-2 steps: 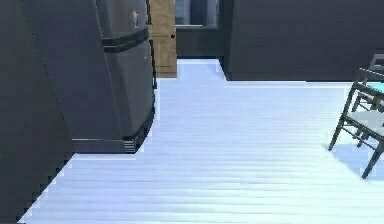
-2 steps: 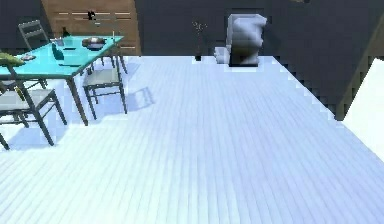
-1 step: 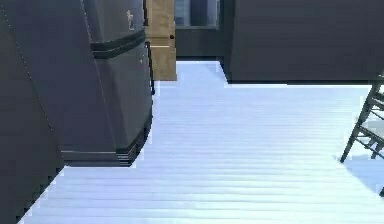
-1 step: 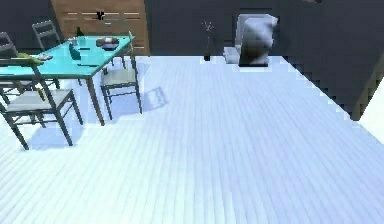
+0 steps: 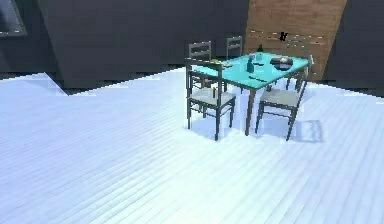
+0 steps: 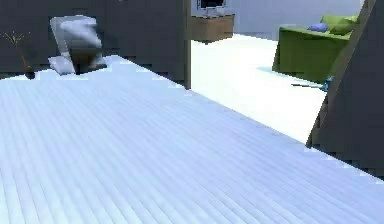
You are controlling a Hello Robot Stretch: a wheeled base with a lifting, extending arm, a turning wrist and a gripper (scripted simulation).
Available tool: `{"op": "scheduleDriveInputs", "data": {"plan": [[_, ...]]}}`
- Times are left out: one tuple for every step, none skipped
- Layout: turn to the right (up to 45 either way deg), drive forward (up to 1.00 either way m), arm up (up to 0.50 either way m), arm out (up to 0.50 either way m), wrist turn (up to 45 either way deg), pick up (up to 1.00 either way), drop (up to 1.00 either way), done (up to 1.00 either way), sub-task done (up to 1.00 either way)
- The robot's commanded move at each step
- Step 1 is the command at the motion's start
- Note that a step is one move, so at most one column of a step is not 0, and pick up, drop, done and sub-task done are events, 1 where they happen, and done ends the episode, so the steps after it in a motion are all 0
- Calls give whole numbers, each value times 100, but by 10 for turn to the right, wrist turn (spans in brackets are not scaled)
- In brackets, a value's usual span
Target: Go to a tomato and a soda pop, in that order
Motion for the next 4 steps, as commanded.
{"op": "scheduleDriveInputs", "data": {"plan": [[450,0,0,0,0,0,0,0,0],[0,10,0,0,0,0,0,0,0],[-450,0,0,0,0,0,0,0,0],[-390,0,0,0,0,0,0,0,0]]}}
